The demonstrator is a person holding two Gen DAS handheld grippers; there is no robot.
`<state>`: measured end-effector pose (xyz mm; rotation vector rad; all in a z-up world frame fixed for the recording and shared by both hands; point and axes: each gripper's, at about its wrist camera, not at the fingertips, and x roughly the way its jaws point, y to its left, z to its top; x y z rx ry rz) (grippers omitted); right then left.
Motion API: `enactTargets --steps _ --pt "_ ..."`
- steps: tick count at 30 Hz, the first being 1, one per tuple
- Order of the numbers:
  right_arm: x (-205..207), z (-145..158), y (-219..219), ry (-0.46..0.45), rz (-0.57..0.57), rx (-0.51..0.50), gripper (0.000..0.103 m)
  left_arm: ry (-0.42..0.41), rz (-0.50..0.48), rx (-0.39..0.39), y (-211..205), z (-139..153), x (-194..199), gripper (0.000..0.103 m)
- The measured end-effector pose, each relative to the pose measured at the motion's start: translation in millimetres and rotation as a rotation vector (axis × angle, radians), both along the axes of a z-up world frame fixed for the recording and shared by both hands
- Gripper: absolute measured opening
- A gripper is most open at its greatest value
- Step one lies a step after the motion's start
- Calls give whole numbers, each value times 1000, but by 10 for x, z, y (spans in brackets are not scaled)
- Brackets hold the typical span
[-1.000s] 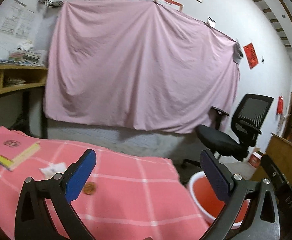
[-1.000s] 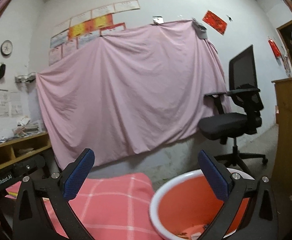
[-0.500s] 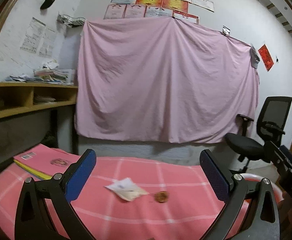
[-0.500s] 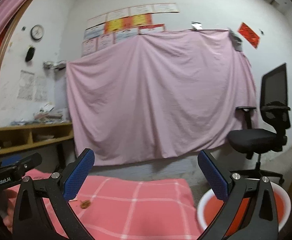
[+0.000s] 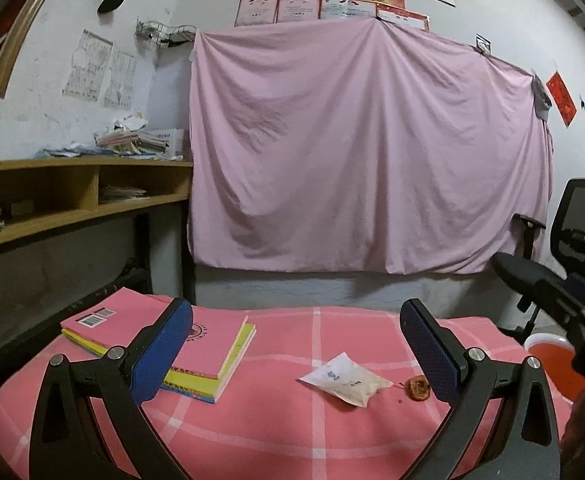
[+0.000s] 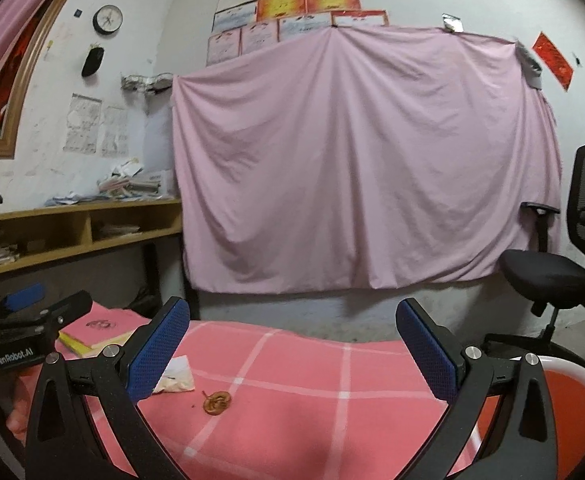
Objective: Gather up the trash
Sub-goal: 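Move both open tools back to the white packet and dried orange slice, then grasp white paper packet with left tool while right tool grasps dried orange slice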
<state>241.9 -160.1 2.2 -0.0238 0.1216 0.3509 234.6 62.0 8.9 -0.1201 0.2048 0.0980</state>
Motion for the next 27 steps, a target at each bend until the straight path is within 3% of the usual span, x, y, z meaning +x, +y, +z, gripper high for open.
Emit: enactTargets --steps 3,4,6,7,9,11,13,14,18,21,23,27 --pt "75 -32 47 32 26 -9 96 7 -20 -2 52 13 28 101" --pt "129 -47 75 59 46 -19 88 25 -30 4 69 7 65 101" --pt "258 -99 144 133 77 -50 84 81 -52 13 69 -12 178 99" --pt "356 -147 200 194 107 -71 84 124 -62 10 73 -36 258 95" --pt "505 -234 284 291 157 -100 82 182 -83 -2 66 -90 358 77" --pt "636 -322 365 381 192 -132 69 254 -106 -18 83 -149 471 72" --pt "698 -391 416 440 213 -161 62 300 -132 -55 119 -200 548 67" --pt "705 -414 440 456 225 -170 57 320 -142 -75 141 -225 584 64" --pt "657 -460 542 489 273 -221 54 397 -181 -160 221 -313 692 56" --pt "621 -526 660 518 290 -284 49 451 -220 -214 233 -375 765 54" --pt "665 -592 719 549 291 -319 36 473 -254 -237 229 -388 795 54" --pt "674 -590 687 561 291 -312 26 514 -326 -278 197 -378 841 54"
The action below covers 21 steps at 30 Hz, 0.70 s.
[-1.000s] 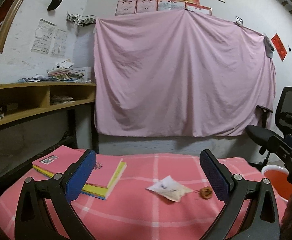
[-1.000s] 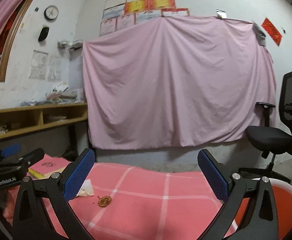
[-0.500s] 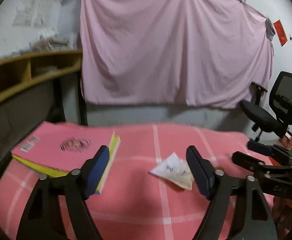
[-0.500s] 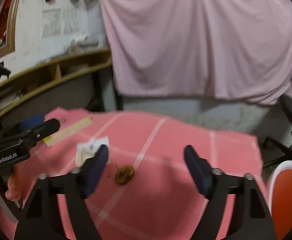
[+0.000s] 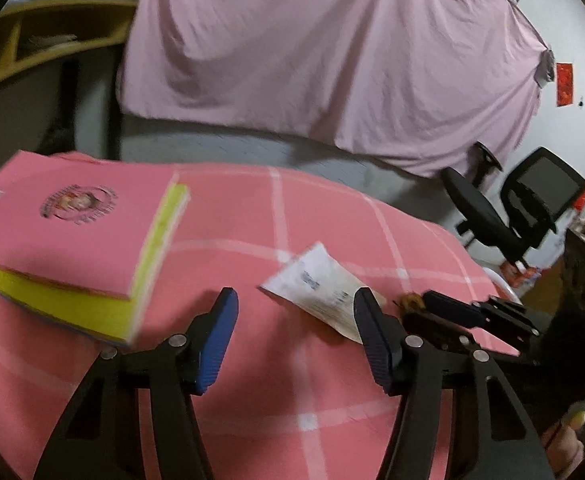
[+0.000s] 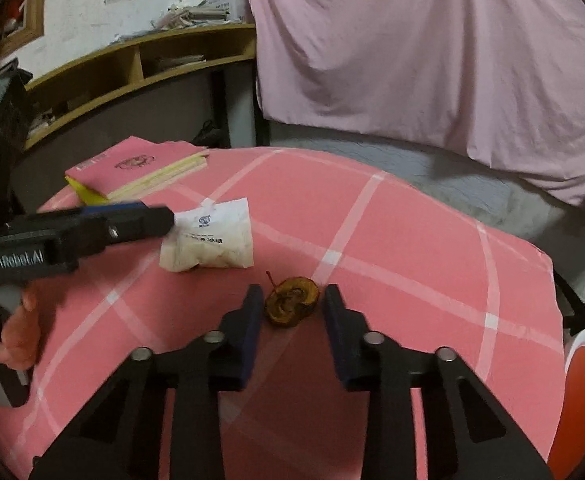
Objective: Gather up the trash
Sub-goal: 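Grasp white paper packet with left tool while right tool grasps dried orange slice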
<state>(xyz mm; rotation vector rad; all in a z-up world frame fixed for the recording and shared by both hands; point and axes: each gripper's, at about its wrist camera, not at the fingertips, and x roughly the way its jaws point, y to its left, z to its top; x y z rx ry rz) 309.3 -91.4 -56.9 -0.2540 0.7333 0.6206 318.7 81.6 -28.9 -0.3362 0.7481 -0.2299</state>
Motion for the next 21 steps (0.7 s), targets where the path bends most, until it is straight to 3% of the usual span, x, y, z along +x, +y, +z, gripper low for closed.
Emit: enactTargets --steps 7,9,15,21 --pt "-34 73 -126 -38 -60 35 26 18 -54 39 -182 36 85 53" --pt "-53 101 -173 -55 -84 46 26 18 -64 63 -258 45 70 38" --pt "-47 125 -244 -67 -121 67 26 23 -85 136 -430 -11 61 16" --pt "-37 125 -234 -67 -122 67 26 18 -95 134 -444 -60 66 11"
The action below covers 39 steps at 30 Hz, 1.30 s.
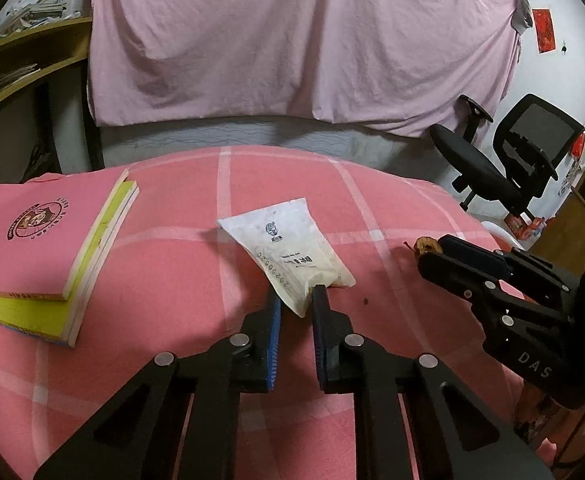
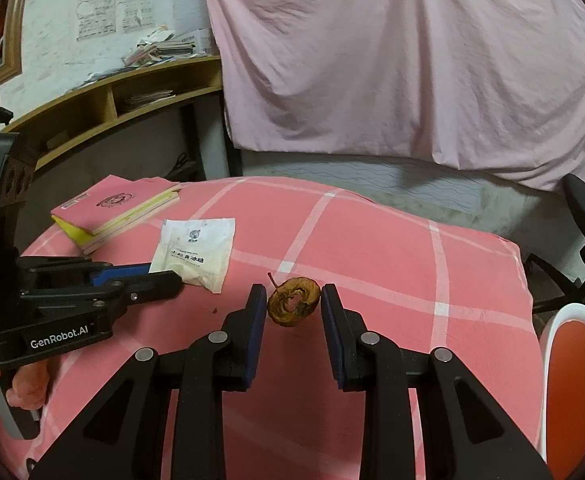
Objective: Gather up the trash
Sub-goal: 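Grasp white paper packet with left tool while right tool grasps dried orange slice, then carry white packet and orange slice over the orange bucket with both tools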
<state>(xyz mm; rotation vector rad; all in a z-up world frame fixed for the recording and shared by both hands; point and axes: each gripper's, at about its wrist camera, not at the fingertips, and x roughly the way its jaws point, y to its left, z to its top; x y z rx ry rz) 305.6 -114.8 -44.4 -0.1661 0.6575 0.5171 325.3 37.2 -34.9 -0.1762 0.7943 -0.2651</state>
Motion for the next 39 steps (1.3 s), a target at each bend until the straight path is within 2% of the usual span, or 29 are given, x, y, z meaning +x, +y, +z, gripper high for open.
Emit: enactTargets --steps 5,10,19,24,30,34,39 --pt "-26 8 12 -16 0 0 26 -16 0 -7 -5 21 -21 8" --pt "-124 55 -2 -75 -3 13 26 -78 4 4 -29 92 -120 8" --pt "-519 218 -105 -288 -43 41 26 -317 56 91 -234 287 -576 8" --pt "-700 278 -280 -355 -81 81 26 -390 80 78 -371 322 -736 8" --pt "-838 373 -575 -410 -126 138 26 -476 40 90 -641 405 -920 8" --pt "-932 456 -779 -455 -166 151 26 -531 8 130 -911 477 -1020 8" --pt "-993 562 -1089 -495 -233 191 26 -521 -47 104 -1198 550 -958 8"
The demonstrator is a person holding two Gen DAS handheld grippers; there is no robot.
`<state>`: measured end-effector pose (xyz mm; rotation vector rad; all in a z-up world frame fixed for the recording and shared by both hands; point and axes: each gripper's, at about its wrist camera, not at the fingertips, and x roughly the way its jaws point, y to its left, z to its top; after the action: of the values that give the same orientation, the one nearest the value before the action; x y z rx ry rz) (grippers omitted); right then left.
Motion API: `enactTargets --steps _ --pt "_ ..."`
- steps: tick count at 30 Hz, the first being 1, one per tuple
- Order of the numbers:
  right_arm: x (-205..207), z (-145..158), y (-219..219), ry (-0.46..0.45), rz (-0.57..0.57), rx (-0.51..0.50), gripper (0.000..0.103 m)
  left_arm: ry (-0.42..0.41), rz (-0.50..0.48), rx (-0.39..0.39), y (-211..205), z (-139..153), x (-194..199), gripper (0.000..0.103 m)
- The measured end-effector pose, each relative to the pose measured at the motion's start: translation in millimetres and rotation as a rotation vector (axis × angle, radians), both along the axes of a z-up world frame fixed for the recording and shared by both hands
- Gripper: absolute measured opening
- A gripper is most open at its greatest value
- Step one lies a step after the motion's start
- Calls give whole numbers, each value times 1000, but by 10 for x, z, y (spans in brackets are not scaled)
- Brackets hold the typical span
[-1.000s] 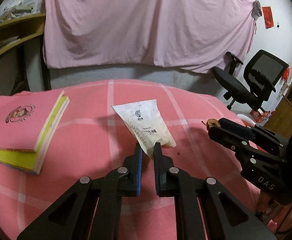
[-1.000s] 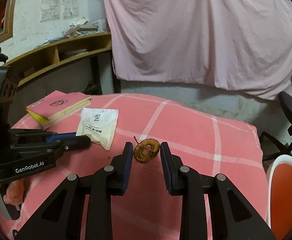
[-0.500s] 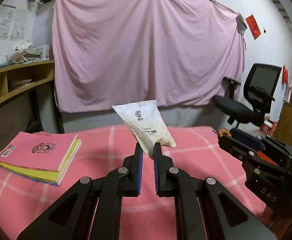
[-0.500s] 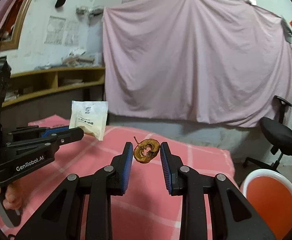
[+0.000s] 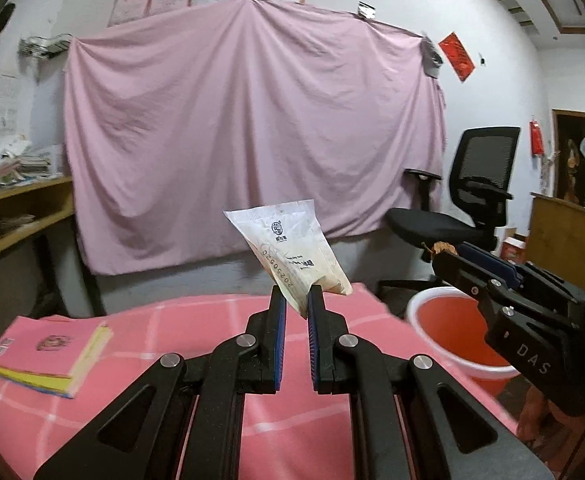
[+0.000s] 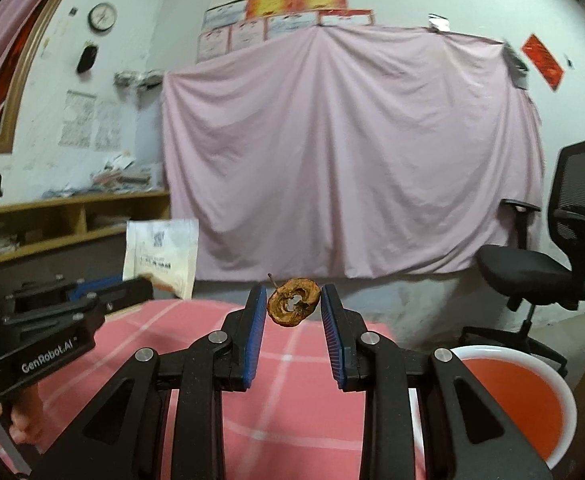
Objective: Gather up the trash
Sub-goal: 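Carry white packet and orange slice over the orange bucket with both tools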
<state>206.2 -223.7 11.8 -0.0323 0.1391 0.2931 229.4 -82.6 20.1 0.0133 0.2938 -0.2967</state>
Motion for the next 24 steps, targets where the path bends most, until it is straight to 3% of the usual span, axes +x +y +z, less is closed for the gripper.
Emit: enactTargets --steps 11,24 --pt "-96 80 -777 -24 -161 98 26 -26 -154 37 -921 245 106 8" --pt "-108 -51 -1521 40 -305 189 26 31 -299 103 -1898 193 286 8"
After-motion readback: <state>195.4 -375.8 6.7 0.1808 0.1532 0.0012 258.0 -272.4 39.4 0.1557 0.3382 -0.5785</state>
